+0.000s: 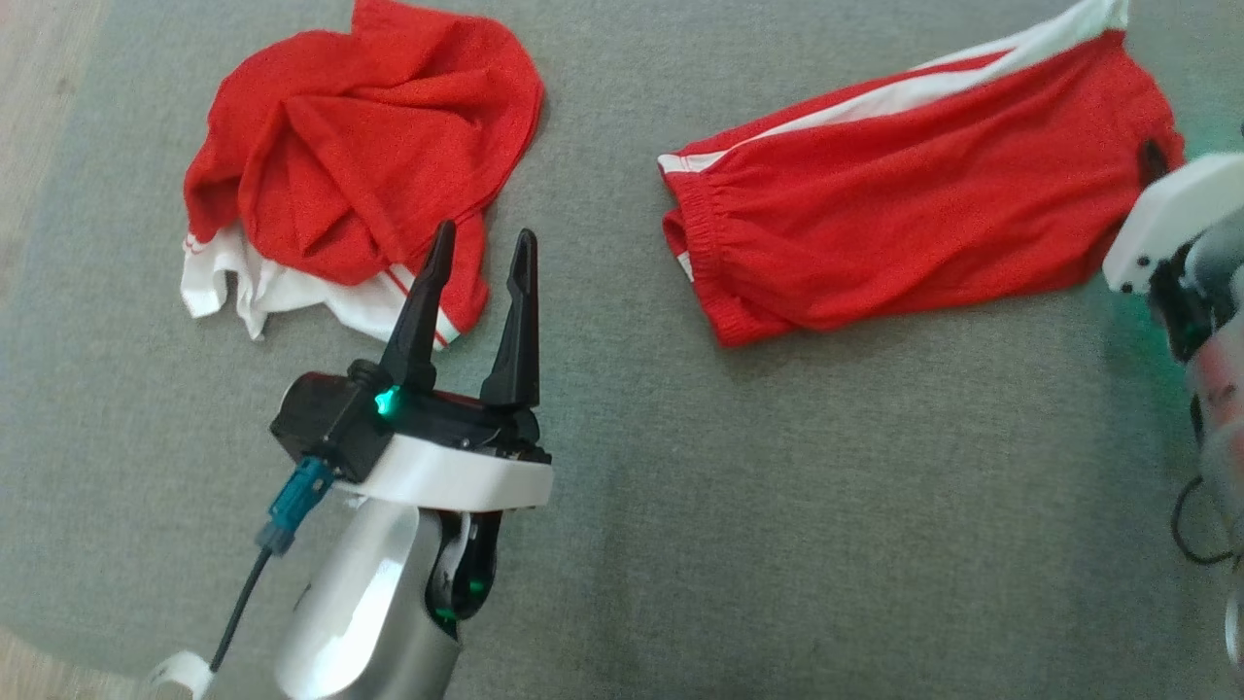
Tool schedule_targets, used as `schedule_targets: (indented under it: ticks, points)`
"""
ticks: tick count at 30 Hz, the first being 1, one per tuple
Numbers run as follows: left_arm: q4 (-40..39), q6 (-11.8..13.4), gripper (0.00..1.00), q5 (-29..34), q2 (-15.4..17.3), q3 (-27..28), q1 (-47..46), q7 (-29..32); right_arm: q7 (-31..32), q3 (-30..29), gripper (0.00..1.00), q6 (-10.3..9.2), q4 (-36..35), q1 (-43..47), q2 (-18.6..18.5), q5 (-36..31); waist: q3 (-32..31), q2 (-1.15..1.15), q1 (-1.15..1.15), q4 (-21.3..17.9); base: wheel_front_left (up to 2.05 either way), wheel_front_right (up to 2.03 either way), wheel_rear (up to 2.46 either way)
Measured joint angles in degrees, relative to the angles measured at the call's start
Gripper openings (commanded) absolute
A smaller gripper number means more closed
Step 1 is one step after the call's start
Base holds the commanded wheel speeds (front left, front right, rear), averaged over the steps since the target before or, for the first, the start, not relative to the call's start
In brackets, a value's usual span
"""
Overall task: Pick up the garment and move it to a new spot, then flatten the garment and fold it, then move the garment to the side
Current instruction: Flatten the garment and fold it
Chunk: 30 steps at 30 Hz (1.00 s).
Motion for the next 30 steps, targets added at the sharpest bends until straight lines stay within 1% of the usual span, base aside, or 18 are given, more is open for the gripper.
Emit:
schedule_targets:
  ticks: [11, 16, 20, 25, 30]
  points:
    - [0.35, -0.16, 1.00, 1.59, 0.05, 2.32, 4.04, 0.00, -6.82, -0.22, 0.00, 0.00, 0.32, 6.24, 1.75, 6.99, -5.42, 0.00, -0.01, -4.26, 0.00, 0.00, 0.00]
    - [0.27, -0.14, 1.00, 1.69, 0.10, 3.92, 5.03, 0.00, -9.81, -1.13, 0.00, 0.00, -0.83, 9.07, 1.66, 10.00, -7.56, 0.00, -0.01, -6.92, 0.00, 0.00, 0.00]
    - [0.13, -0.20, 1.00, 2.60, 0.09, 4.20, 5.56, 0.00, -12.03, -1.05, 0.00, 0.00, -2.61, 11.79, 1.59, 11.63, -8.79, 0.00, -0.01, -8.69, 0.00, 0.00, 0.00]
    - [0.13, -0.23, 1.00, 2.87, 0.13, 5.50, 5.96, 0.00, -14.01, -0.90, 0.00, 0.00, -4.49, 15.51, 1.72, 13.16, -9.95, 0.00, -0.01, -9.73, 0.00, 0.00, 0.00]
    - [-0.13, -0.24, 1.00, 2.87, 0.11, 5.48, 7.18, 0.00, -15.30, -2.11, 0.00, 0.00, -6.17, 18.67, 2.02, 14.88, -10.43, 0.00, -0.01, -10.31, 0.00, 0.00, 0.00]
